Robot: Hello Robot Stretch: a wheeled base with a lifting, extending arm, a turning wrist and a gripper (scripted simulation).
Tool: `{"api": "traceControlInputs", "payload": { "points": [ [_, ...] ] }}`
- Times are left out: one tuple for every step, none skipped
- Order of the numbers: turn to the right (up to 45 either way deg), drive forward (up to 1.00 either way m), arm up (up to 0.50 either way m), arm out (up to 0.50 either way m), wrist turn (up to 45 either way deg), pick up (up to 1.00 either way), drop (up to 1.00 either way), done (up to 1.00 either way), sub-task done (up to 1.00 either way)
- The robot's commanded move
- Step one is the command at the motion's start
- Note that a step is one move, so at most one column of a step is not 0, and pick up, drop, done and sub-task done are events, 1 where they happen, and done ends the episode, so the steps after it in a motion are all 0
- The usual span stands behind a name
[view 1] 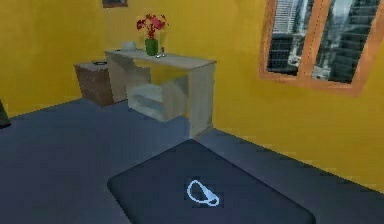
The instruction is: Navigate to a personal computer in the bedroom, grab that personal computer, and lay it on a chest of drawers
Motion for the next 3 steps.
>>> {"api": "traceControlInputs", "payload": {
  "points": [
    [-36.0,0.00,0.00,0.00,0.0,0.00,0.00,0.00,0.00],
    [0.0,1.00,0.00,0.00,0.0,0.00,0.00,0.00,0.00],
    [0.0,1.00,0.00,0.00,0.0,0.00,0.00,0.00,0.00]
  ]
}}
